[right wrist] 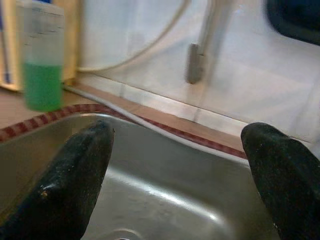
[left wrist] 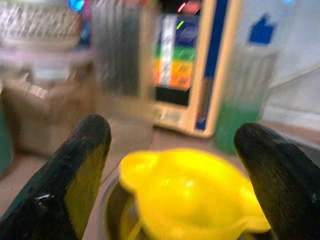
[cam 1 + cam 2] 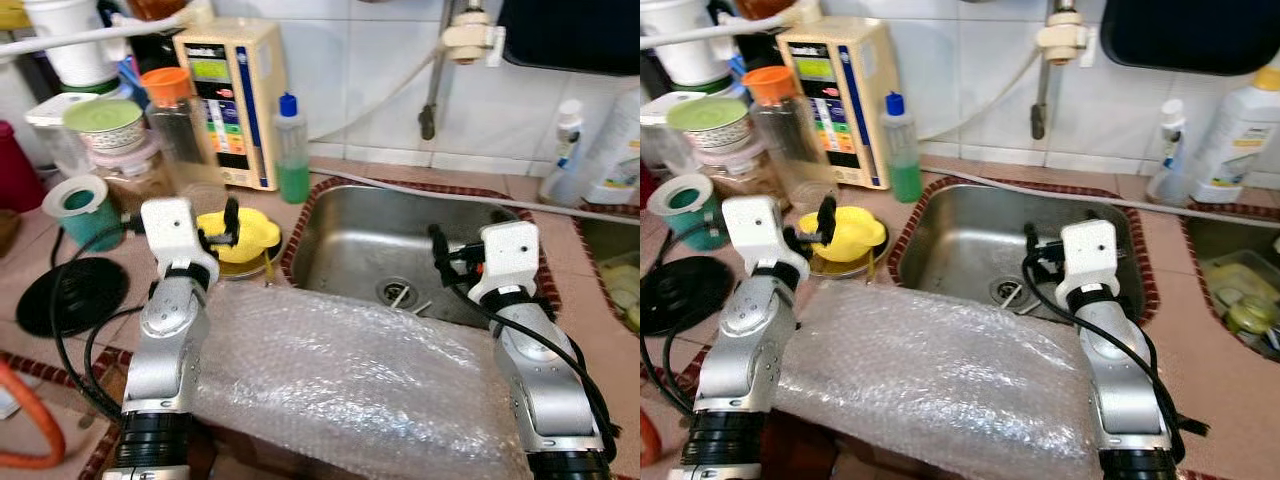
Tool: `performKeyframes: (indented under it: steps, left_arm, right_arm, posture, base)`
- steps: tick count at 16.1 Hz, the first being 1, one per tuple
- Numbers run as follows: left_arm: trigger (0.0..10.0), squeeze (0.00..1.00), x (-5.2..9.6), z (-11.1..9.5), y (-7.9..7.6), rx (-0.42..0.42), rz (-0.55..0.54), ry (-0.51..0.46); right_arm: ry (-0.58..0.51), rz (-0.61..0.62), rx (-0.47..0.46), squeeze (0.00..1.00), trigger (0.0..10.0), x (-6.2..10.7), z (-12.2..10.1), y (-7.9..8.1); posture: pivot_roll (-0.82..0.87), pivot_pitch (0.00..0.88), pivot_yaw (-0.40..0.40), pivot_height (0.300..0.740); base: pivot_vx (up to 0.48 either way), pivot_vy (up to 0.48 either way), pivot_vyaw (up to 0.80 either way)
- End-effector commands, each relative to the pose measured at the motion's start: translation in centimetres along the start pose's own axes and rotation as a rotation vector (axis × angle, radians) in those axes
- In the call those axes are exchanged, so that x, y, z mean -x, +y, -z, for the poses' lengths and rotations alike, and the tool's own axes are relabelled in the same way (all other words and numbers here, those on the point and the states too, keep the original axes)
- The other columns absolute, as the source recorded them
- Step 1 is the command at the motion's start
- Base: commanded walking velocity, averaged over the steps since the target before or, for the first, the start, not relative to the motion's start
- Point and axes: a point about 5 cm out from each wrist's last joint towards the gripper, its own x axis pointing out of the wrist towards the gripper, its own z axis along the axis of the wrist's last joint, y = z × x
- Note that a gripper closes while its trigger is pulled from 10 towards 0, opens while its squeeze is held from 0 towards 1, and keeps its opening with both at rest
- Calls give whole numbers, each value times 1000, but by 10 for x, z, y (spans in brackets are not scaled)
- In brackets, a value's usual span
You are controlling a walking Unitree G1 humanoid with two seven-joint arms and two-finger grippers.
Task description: Kitchen organization
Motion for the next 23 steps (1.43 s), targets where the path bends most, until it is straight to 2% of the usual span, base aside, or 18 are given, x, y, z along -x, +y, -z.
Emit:
performKeyframes:
  steps: [1, 3, 6, 8, 10, 12, 15, 17, 19, 20, 21, 22, 23]
  left_arm:
    - [10000, 0, -4, 0, 4, 16, -20, 30]
    - [10000, 0, -8, 4, 5, 48, -50, 81]
    - [10000, 0, -18, 7, 8, 149, -68, 143]
    - [10000, 0, -25, 8, 7, 191, -66, 198]
    - [10000, 0, -30, 10, 7, 206, -71, 248]
    - [10000, 0, -33, 8, 5, 264, -78, 279]
    - [10000, 0, -36, 7, -2, 268, -47, 326]
    - [10000, 0, -38, 4, -5, 245, -37, 331]
    - [10000, 0, -37, 4, -3, 180, -47, 368]
    - [10000, 0, -36, 5, -1, 184, -59, 390]
    - [8078, 0, -36, 8, 2, 169, -62, 414]
    - [6941, 0, -35, 9, 3, 173, -68, 427]
    - [4510, 0, -35, 11, 3, 188, -72, 450]
  right_arm:
    - [-25, -48, 6, 0, 10000, 1, -6, 7]
    - [-23, -95, -1, 0, 10000, 4, -5, 16]
    - [-48, -210, -8, 0, 10000, 8, -12, 29]
    - [-61, -354, -31, 0, 10000, 13, -20, 41]
    - [-59, -427, -17, 0, 10000, 17, -23, 43]
    - [-58, -435, 9, 0, 10000, 20, -23, 41]
    - [-60, -452, 11, 0, 10000, 23, -22, 47]
    - [-54, -484, 15, 0, 10000, 24, -24, 51]
    - [-45, -537, -19, 0, 10000, 27, -26, 53]
    - [-42, -574, -24, 0, 10000, 29, -28, 54]
    - [-32, -605, -23, 0, 10000, 31, -27, 55]
    - [-28, -611, -19, 0, 10000, 31, -27, 55]
    - [-22, -617, -15, 0, 10000, 32, -26, 55]
  posture:
    - [-51, 0, 56, 740]
    - [-52, 0, 57, 740]
    - [-57, 0, 59, 740]
    - [-60, 0, 61, 740]
    - [-68, 0, 67, 740]
    - [-71, 0, 71, 740]
    - [-73, 0, 76, 740]
    - [-73, 0, 81, 740]
    - [-73, 0, 83, 740]
    - [-73, 0, 83, 740]
    - [-72, 0, 83, 740]
    - [-72, 0, 83, 740]
    - [-70, 0, 83, 740]
  base:
    - [0, 0, 506]
    - [0, 0, 472]
    - [0, 0, 0]
    - [0, 0, 0]
    - [0, 0, 0]
    - [0, 0, 0]
    - [0, 0, 0]
    - [0, 0, 0]
    - [0, 0, 0]
    - [0, 0, 0]
    - [0, 0, 0]
    - [0, 0, 0]
    - [0, 0, 0]
